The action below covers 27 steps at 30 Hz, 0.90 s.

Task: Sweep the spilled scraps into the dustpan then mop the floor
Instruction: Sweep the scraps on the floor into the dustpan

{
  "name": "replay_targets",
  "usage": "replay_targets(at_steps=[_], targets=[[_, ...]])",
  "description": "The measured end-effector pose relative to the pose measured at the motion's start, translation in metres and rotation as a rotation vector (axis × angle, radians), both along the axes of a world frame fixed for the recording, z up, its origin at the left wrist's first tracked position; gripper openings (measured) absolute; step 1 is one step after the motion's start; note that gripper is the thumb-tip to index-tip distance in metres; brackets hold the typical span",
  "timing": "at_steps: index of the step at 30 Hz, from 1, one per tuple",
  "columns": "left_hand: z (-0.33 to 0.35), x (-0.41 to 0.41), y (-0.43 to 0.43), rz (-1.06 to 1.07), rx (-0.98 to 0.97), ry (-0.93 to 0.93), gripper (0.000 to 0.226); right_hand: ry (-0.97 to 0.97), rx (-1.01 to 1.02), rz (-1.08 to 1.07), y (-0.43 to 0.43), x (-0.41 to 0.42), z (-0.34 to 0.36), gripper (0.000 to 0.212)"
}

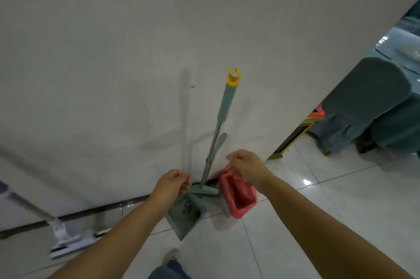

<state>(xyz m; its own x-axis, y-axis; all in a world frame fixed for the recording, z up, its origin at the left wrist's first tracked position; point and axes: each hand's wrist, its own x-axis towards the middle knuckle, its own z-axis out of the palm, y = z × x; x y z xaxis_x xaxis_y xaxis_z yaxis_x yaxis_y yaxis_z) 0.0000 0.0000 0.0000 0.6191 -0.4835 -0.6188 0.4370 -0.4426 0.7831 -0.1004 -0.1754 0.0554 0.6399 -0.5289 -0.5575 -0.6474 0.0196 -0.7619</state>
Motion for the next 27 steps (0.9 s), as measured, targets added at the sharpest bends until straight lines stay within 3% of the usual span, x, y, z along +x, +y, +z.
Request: replay_targets(at_steps=[5, 8, 13, 17, 24, 26, 27], targets=[[-0.011, 0.026, -0.028, 0.056, 0.002, 0.025, 0.023, -0.001, 0.198, -0.209, -0.038, 0.054, -0.004, 0.009], [-0.013, 0.033, -0.035, 0.09, 0.029, 0.037, 0.024, 0.13, 0.438, -0.222, -0.062, 0.086, -0.009, 0.021], [-0.021, 0.034, -0.036, 0.255, 0.081, 0.045, 0.025, 0.441, 0.46, 0.149, -0.092, 0.134, -0.025, 0.044], [-0.024, 0.014, -0.041, 0.481, 0.064, 0.053, 0.021, 0.635, 0.498, 0.459, -0.103, 0.156, -0.024, 0.04], [-0.03, -0.053, -0.06, 0.818, 0.059, 0.092, 0.019, 0.688, 0.531, 0.558, -0.098, 0.161, -0.016, 0.01], [-0.032, -0.072, -0.063, 0.88, 0.046, 0.112, 0.015, 0.736, 0.61, 0.556, -0.093, 0.159, -0.015, 0.015], [-0.033, -0.081, -0.064, 0.905, 0.045, 0.118, 0.015, 0.772, 0.647, 0.579, -0.09, 0.158, -0.015, 0.028]])
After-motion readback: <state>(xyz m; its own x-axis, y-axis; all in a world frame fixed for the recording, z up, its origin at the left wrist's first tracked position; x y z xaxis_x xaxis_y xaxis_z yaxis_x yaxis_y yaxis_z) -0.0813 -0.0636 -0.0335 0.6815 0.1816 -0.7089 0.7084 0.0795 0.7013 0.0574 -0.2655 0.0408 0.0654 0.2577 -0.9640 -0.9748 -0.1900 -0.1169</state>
